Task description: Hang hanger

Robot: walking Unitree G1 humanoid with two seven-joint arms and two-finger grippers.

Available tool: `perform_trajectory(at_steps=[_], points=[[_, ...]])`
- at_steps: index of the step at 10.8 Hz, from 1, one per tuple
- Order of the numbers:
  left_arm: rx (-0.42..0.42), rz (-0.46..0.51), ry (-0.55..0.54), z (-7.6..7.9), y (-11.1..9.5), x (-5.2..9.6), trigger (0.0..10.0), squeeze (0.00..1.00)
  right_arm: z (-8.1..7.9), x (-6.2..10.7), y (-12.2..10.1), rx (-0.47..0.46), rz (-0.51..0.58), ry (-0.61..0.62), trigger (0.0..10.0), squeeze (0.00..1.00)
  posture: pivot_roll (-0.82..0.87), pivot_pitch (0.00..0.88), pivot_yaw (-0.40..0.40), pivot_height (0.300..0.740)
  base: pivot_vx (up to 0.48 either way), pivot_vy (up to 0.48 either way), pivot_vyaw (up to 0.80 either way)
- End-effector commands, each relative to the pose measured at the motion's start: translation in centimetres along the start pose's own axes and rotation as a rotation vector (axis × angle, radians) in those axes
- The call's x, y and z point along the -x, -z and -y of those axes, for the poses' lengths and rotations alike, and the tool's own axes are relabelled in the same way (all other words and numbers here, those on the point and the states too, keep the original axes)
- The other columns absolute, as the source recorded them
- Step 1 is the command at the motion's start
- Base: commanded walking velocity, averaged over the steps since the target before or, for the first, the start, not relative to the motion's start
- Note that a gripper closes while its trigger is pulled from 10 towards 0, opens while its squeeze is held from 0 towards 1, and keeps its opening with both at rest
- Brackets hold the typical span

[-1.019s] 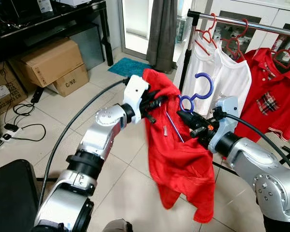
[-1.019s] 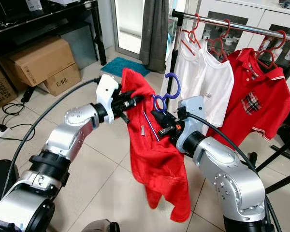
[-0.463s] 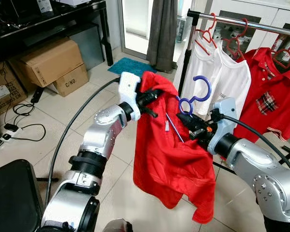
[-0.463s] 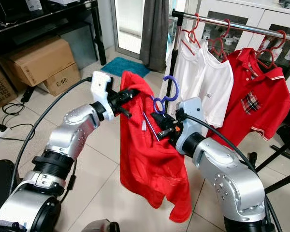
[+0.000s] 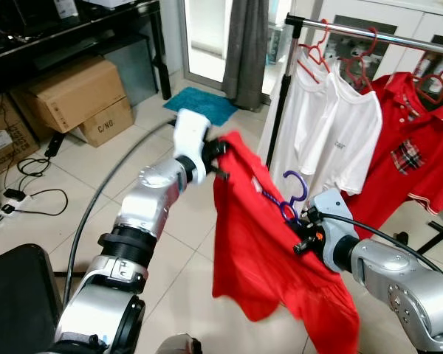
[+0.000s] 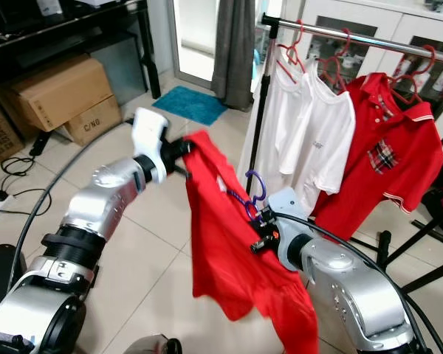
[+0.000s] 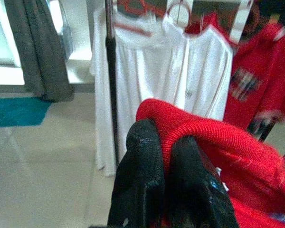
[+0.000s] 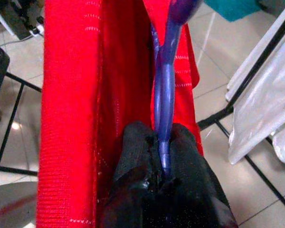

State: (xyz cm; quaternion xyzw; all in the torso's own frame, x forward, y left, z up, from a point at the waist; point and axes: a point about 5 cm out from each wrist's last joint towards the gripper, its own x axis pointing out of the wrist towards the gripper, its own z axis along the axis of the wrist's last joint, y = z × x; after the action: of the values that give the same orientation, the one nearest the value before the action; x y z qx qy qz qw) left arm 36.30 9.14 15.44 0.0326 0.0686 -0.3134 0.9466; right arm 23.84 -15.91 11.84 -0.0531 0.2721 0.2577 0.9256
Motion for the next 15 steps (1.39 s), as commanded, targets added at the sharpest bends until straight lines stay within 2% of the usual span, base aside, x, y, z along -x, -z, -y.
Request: perform_trajectory(at_steps=[1,3,5,7,8,10,11,12,13,14,15], points=[[-0.048,-0.007,-0.024,-0.6,-0.6,0.1,0.0,0.0,0.0,0.4,-0.5,-0.007,0.024,0.005,0.0,0.0,0.02,0.0,0.018,0.74,0.0,0.0,0.0],[-0.17,-0.136,0.082,0.9,1.2,0.0,0.0,0.0,-0.2,0.3,-1.8,-0.097,0.119,-0.004,0.0,0.0,0.02,0.0,0.024,0.74,0.0,0.0,0.0],[-0.176,-0.127,0.18,2.9,1.4,-0.3,0.0,0.0,-0.6,0.0,-2.9,-0.2,0.208,-0.011,0.0,0.0,0.02,0.0,0.027,0.74,0.0,0.0,0.0],[-0.164,-0.124,0.283,4.7,0.8,-0.3,0.0,0.0,-0.3,-0.8,-2.7,-0.239,0.205,0.081,0.0,0.0,0.03,0.0,0.03,0.74,0.0,0.0,0.0],[-0.187,-0.141,0.258,4.4,0.8,-0.1,0.0,0.0,0.0,-1.0,-2.5,-0.242,0.194,0.125,0.0,0.0,0.03,0.0,0.032,0.74,0.0,0.0,0.0],[-0.222,-0.204,0.03,1.2,0.8,0.7,0.0,0.0,0.9,-1.0,-2.1,-0.259,0.192,0.199,0.0,0.0,0.03,0.0,0.038,0.74,0.0,0.0,0.0],[-0.23,-0.225,-0.008,0.2,0.9,1.2,0.0,0.0,1.1,-1.0,-2.2,-0.266,0.202,0.21,0.0,0.0,0.04,0.0,0.037,0.74,0.0,0.0,0.0],[-0.239,-0.227,0.009,0.3,0.9,1.2,0.0,0.0,1.1,-1.0,-2.3,-0.265,0.206,0.209,0.0,0.0,0.04,0.0,0.036,0.74,0.0,0.0,0.0],[-0.237,-0.226,0.066,1.1,1.0,1.1,1.0,0.0,0.9,-1.2,-2.6,-0.26,0.221,0.199,0.0,0.0,0.04,0.0,0.035,0.74,0.0,0.0,0.0],[-0.168,-0.172,0.094,1.9,0.4,0.7,10.0,0.0,0.7,-1.3,-3.0,-0.254,0.239,0.189,0.0,0.0,0.04,0.0,0.036,0.74,0.0,0.0,0.0],[-0.148,-0.142,0.112,2.1,0.0,0.7,10.0,1.0,0.7,-1.3,-3.1,-0.254,0.242,0.189,0.0,0.0,0.04,0.0,0.037,0.74,0.0,0.0,0.0]])
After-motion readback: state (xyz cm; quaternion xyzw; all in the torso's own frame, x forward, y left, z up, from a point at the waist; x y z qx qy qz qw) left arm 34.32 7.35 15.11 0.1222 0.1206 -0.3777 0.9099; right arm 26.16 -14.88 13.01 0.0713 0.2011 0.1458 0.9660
